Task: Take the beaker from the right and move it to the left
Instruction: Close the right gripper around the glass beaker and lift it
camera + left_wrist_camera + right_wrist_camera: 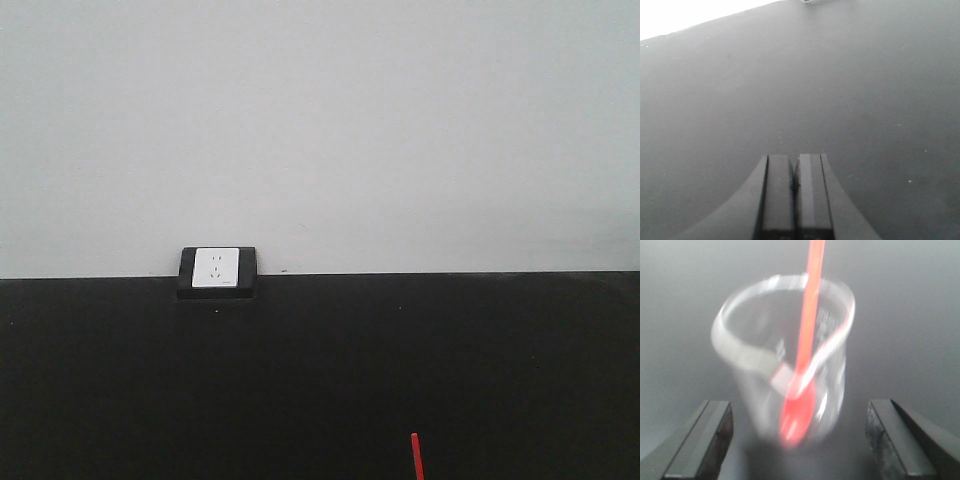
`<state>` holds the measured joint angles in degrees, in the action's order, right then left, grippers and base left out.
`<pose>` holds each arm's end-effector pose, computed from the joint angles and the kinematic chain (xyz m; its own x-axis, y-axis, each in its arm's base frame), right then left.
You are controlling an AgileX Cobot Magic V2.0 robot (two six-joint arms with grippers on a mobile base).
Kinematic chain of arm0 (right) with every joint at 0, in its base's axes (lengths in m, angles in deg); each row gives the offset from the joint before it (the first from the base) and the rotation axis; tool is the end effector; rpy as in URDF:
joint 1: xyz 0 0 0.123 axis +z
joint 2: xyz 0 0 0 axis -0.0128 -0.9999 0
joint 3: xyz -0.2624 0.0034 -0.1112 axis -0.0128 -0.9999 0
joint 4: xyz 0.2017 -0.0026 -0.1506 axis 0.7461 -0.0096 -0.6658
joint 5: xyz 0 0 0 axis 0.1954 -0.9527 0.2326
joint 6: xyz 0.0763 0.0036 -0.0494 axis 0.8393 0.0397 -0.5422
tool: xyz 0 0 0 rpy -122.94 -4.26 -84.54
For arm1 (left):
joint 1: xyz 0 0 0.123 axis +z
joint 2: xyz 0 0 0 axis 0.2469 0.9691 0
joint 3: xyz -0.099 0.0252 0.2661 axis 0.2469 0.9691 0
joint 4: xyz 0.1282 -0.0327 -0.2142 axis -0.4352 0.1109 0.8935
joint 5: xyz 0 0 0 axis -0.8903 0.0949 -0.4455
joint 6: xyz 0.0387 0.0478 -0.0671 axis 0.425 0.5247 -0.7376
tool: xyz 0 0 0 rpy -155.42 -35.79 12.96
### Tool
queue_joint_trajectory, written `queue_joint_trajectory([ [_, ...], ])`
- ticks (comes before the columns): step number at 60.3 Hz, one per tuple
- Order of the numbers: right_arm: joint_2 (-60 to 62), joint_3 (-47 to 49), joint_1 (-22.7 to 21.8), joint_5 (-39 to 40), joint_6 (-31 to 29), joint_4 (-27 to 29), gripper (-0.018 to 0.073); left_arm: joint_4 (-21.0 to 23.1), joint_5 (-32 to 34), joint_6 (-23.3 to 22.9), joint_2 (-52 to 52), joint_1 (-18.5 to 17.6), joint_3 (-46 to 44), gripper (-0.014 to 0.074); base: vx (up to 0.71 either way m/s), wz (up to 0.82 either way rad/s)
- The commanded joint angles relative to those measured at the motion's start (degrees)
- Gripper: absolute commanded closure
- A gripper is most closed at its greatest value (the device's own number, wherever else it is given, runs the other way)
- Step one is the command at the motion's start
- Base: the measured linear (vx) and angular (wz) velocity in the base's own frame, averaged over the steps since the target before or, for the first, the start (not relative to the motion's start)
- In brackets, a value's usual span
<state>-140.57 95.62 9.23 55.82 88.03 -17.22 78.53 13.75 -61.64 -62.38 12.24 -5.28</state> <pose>0.2281 0.0824 0.0921 -0.3563 -0.1669 -0.9193 -0.6443 0.7565 0.1124 0.0508 0.0009 0.1656 -0.3315 0.2433 -0.9115 0.0868 0.9699 0.2273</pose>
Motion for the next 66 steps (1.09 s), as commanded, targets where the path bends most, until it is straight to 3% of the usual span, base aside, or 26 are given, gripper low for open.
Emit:
queue_joint_trajectory([
  [1, 1.1, 2.8, -0.1, 11.9, -0.4, -2.3, -0.0025, 0.0, 4.4, -0.1, -0.4, -0.4, 1.1, 0.0603, 0.00, 0.00],
  [31, -4.0, 9.9, -0.1, 11.9, 2.6, -5.0, 0.0014, 0.0, 4.4, -0.1, -0.4, -0.4, 1.1, 0.0603, 0.00, 0.00],
  [40, -4.1, 10.4, -0.1, 11.9, 2.2, -5.3, 0.0151, 0.0, 4.4, -0.1, -0.4, -0.4, 1.1, 0.0603, 0.00, 0.00],
  [53, -4.1, 10.4, -0.1, 11.9, 3.9, -5.3, 0.0575, 0.0, 4.4, -0.1, -0.4, -0.4, 1.1, 0.0603, 0.00, 0.00],
  [66, -1.3, 10.3, -0.1, 10.2, 13.9, -5.7, 0.0562, 0.0, 4.4, -0.1, -0.4, -0.4, 1.1, 0.0603, 0.00, 0.00],
])
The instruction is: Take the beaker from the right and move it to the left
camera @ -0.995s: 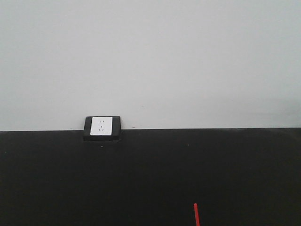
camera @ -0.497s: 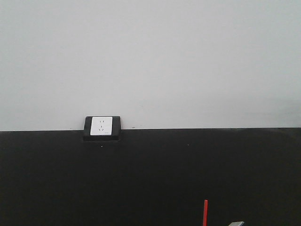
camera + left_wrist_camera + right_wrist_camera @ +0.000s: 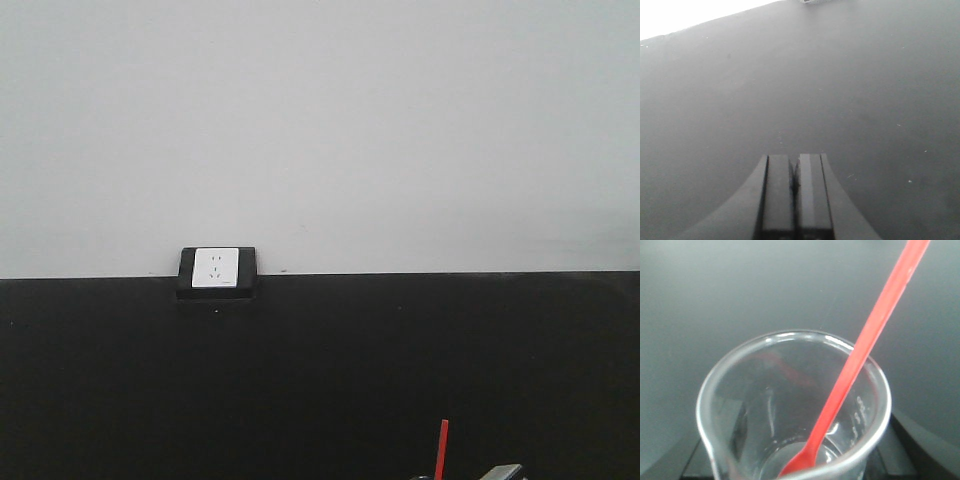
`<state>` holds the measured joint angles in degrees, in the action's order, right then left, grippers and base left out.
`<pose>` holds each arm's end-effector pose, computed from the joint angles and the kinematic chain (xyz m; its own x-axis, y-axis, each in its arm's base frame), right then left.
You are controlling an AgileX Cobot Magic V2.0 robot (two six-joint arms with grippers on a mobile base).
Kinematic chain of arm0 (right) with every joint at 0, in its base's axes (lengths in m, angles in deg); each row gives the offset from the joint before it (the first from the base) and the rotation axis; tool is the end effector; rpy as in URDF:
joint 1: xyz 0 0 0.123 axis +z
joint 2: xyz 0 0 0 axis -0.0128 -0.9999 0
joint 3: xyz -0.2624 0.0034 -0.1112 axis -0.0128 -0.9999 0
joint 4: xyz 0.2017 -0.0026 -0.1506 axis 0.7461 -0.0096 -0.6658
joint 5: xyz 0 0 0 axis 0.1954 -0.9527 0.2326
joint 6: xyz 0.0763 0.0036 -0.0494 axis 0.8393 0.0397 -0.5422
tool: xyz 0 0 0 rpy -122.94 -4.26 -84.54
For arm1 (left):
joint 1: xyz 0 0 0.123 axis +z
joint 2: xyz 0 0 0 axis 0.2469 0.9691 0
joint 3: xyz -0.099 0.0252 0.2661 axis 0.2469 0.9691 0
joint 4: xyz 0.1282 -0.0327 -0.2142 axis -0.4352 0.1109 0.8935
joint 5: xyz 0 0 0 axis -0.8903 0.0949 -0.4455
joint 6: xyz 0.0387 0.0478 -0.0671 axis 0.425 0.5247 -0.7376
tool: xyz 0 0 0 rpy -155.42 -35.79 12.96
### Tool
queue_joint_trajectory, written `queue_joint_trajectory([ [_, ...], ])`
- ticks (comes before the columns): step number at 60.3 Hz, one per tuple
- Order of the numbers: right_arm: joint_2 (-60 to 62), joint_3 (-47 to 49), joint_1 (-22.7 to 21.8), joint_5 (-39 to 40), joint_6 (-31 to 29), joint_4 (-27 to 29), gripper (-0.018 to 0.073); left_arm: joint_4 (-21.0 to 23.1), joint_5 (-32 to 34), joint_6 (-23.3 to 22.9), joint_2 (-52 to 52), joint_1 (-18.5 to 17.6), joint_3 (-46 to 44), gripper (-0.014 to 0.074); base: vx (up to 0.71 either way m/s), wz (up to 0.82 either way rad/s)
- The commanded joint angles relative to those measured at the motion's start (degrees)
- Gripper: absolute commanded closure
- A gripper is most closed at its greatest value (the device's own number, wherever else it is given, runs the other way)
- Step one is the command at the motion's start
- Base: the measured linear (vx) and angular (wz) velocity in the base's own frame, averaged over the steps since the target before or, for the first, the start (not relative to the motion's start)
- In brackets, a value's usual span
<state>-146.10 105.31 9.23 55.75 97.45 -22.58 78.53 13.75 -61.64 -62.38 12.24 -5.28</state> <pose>0.2661 0.0942 0.0859 -0.3860 -0.0791 -0.9191 -0.6640 0.7155 0.2173 0.0508 0.0009 0.1656 -0.3315 0.2433 -0.9115 0.0868 0.9699 0.2273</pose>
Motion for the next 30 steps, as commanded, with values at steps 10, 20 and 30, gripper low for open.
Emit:
queue_joint_trajectory([
  [10, 11.4, 0.6, -0.1, 2.8, 8.8, 0.1, 0.0562, 0.0, 4.4, -0.1, -0.4, -0.4, 1.1, 0.0603, 0.00, 0.00],
  [20, 20.7, 0.6, -0.1, -9.6, 14.2, 1.0, 0.0562, 0.0, 4.4, -0.1, -0.4, -0.4, 1.1, 0.0603, 0.00, 0.00],
  [30, 32.5, 0.6, -0.1, -22.7, 19.4, 0.0, 0.0562, 0.0, 4.4, -0.1, -0.4, -0.4, 1.1, 0.0603, 0.00, 0.00],
])
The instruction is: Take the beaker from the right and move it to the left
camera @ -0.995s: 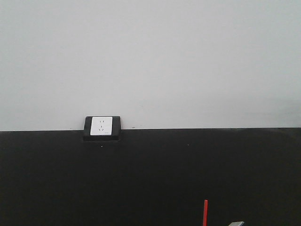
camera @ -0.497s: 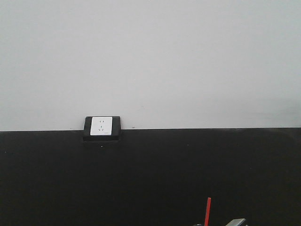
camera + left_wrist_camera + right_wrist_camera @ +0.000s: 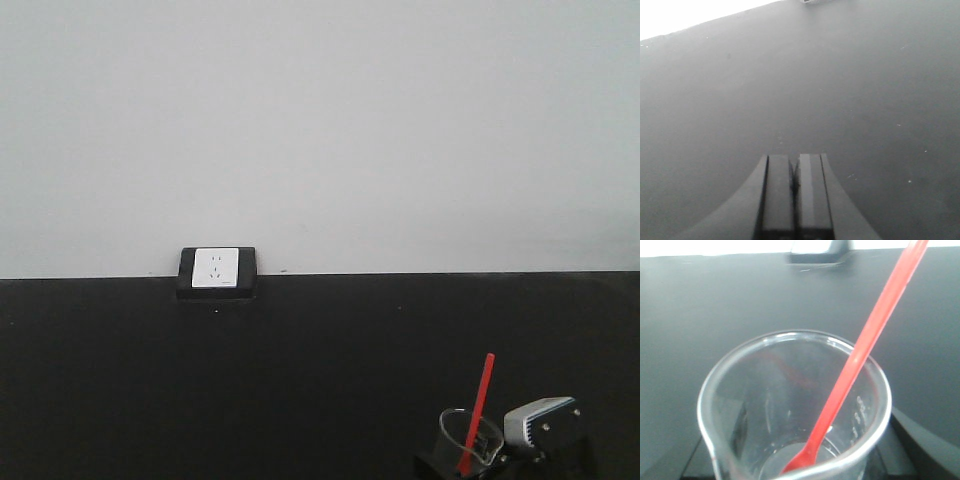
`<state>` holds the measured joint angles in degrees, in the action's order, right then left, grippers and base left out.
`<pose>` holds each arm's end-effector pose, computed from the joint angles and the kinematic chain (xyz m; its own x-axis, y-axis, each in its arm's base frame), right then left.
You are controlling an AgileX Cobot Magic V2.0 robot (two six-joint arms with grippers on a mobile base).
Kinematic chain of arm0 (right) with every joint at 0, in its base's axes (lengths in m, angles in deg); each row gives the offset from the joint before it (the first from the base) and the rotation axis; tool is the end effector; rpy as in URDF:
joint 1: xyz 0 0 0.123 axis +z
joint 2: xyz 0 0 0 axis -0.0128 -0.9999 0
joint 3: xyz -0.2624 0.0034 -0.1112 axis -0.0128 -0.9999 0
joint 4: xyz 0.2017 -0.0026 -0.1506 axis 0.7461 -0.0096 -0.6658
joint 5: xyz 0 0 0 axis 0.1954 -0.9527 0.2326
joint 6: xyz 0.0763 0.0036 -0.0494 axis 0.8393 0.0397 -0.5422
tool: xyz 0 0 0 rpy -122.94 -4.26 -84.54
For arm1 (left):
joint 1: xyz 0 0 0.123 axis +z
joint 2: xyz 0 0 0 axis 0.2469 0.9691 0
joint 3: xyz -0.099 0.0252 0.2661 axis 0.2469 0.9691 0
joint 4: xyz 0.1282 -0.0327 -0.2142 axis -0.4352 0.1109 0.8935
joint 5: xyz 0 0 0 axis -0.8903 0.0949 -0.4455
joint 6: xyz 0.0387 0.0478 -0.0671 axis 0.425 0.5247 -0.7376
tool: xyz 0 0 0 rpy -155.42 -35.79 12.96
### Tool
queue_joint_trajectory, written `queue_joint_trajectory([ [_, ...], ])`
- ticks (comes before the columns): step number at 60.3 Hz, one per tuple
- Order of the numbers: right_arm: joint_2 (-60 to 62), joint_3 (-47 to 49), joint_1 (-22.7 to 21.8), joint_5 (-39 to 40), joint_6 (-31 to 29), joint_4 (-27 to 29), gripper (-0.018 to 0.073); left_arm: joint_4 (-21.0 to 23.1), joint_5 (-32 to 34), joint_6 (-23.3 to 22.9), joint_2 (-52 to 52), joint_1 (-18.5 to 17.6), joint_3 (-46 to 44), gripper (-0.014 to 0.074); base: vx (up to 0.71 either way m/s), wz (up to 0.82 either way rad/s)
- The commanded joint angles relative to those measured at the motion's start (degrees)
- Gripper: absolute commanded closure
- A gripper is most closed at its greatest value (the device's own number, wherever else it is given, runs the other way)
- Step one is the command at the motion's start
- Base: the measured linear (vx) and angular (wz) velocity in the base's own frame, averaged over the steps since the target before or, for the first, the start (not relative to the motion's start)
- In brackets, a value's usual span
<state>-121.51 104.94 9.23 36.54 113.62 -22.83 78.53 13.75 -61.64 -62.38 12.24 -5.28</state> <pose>0.2587 0.0819 0.1749 -0.3788 -0.0031 -0.9255 -0.5449 0.8090 0.2203 0.0508 0.0009 0.1656 -0.3315 0.2433 -0.9115 0.0868 0.9699 0.2273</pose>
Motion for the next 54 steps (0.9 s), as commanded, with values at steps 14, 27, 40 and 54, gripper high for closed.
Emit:
queue_joint_trajectory([
  [14, 24.3, 0.9, -0.1, -20.6, 14.5, -7.4, 0.0562, 0.0, 4.4, -0.1, -0.4, -0.4, 1.1, 0.0603, 0.00, 0.00],
  [27, 38.8, 0.9, -0.1, -30.4, 31.0, -22.2, 0.0562, 0.0, 4.4, -0.1, -0.4, -0.4, 1.1, 0.0603, 0.00, 0.00],
  [40, 49.2, 0.9, -0.1, -32.0, 50.9, -40.4, 0.0562, 0.0, 4.4, -0.1, -0.4, -0.4, 1.1, 0.0603, 0.00, 0.00],
  [54, 55.3, 0.9, -0.1, -28.2, 72.3, -62.3, 0.0562, 0.0, 4.4, -0.1, -0.4, -0.4, 1.1, 0.0603, 0.00, 0.00],
])
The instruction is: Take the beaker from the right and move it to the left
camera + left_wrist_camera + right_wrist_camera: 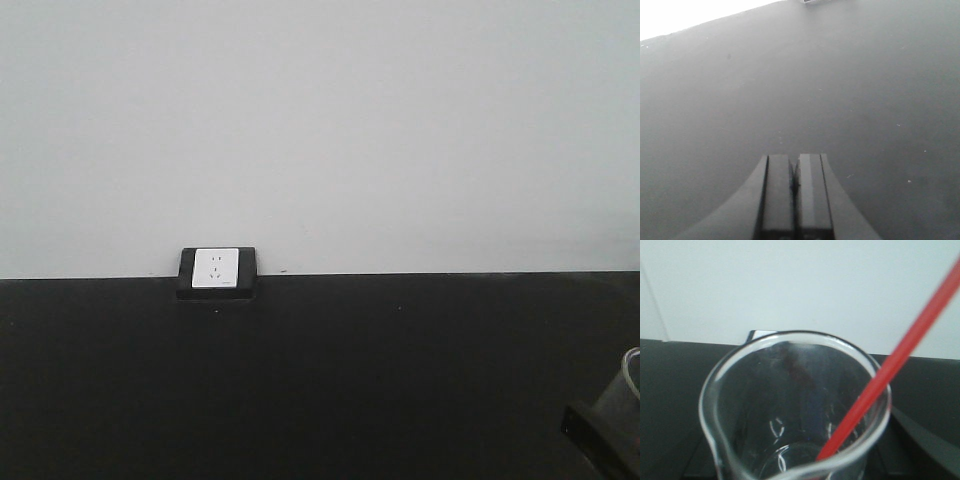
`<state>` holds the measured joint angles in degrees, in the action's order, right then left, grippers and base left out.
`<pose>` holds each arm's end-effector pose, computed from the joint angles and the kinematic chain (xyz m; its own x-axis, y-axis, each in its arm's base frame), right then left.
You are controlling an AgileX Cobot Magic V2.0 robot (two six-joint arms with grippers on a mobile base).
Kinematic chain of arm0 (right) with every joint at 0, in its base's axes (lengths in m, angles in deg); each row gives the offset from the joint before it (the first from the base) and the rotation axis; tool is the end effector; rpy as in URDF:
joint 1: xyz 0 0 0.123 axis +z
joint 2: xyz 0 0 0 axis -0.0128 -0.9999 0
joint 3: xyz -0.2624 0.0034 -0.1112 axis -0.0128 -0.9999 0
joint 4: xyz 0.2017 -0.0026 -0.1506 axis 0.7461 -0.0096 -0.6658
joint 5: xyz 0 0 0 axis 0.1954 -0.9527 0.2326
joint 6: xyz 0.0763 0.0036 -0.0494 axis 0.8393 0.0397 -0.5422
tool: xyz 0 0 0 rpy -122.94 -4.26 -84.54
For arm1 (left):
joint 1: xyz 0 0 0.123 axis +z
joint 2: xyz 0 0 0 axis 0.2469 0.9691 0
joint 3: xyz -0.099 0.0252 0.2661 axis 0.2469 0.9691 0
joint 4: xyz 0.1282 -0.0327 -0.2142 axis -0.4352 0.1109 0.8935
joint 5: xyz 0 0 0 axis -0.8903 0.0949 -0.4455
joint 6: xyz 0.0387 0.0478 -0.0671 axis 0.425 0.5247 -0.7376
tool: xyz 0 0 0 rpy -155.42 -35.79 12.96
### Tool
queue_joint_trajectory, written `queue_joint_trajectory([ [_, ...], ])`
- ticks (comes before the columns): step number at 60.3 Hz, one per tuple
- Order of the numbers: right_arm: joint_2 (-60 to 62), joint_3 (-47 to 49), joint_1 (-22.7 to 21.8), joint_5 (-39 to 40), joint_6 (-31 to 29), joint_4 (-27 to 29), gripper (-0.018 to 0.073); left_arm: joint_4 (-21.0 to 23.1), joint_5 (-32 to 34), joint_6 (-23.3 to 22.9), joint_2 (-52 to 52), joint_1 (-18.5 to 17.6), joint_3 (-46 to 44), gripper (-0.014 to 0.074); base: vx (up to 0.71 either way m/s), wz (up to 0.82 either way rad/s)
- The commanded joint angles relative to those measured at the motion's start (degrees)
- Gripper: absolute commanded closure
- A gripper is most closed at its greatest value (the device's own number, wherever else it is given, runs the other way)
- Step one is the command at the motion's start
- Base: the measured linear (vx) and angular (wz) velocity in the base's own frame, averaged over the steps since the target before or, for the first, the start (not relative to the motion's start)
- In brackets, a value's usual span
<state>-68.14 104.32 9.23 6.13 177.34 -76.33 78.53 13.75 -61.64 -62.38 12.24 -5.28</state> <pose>0.1328 0.0442 0.3123 -0.1429 0.0412 -0.9889 -0.3949 0.9138 0.0951 0.0508 0.0009 0.1656 -0.3315 0.2433 -0.9115 0.0868 0.9699 0.2273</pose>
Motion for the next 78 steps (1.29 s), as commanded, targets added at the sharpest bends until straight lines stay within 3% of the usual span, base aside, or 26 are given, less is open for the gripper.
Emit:
queue_joint_trajectory([
  [1, 2.2, 1.6, -0.1, 2.7, 9.9, -8.7, 0.0562, 0.0, 4.4, -0.1, -0.4, -0.4, 1.1, 0.0603, 0.00, 0.00],
  [20, 4.5, 1.6, -0.1, 6.5, 11.6, -8.6, 0.0562, 0.0, 4.4, -0.1, -0.4, -0.4, 1.1, 0.0603, 0.00, 0.00],
  [39, 4.5, 1.6, -0.1, 11.8, 9.4, -8.6, 0.0562, 0.0, 4.4, -0.1, -0.4, -0.4, 1.1, 0.0603, 0.00, 0.00],
  [78, 4.5, 1.6, -0.1, 11.7, 9.4, -8.6, 0.0562, 0.0, 4.4, -0.1, -0.4, -0.4, 1.1, 0.0603, 0.00, 0.00],
])
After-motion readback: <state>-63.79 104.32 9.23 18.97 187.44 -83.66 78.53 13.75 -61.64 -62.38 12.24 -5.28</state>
